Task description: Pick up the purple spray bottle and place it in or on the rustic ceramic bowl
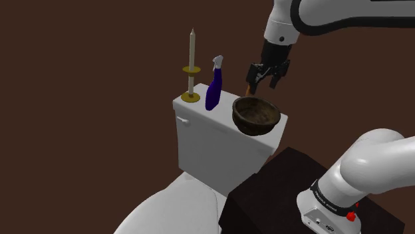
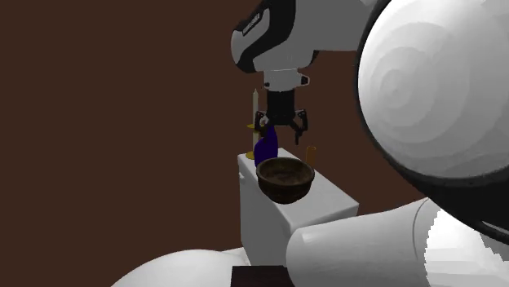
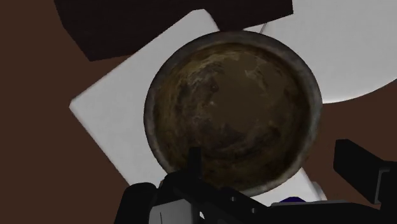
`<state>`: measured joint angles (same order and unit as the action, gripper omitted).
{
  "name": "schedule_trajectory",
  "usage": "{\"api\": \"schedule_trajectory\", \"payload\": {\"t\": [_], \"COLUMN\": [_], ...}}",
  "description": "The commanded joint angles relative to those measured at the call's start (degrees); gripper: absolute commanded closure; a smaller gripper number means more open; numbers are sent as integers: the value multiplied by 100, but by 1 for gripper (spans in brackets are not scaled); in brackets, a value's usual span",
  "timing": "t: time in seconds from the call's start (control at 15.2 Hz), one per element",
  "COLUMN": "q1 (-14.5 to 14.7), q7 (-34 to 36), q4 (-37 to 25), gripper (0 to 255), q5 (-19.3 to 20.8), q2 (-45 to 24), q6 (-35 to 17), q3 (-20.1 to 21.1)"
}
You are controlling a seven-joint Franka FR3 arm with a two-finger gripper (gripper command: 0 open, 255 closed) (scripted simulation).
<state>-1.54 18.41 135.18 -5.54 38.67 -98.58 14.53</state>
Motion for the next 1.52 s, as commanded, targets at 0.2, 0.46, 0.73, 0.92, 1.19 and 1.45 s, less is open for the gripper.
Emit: {"api": "schedule_trajectory", "payload": {"t": [0.2,0.46,0.73,0.92,1.19,1.45], "q1": [-389,-846,-1340,-1538,-1516,-1556], "q7": [1672,3112,4708,5988,6078,6168], "q4": [-292,-827,-1583,-2308,-2170,-1944], "gripper": [0,0,0,0,0,0], "q5": [176,678,1585,2546,2656,2797], "q2": [-745,-1583,-2628,-3595,-3691,-3810], "q6": [-788,-1193,-1304,-1097,-1291,-1596], "q3": [936,1714,2480,2926,2863,2827]}}
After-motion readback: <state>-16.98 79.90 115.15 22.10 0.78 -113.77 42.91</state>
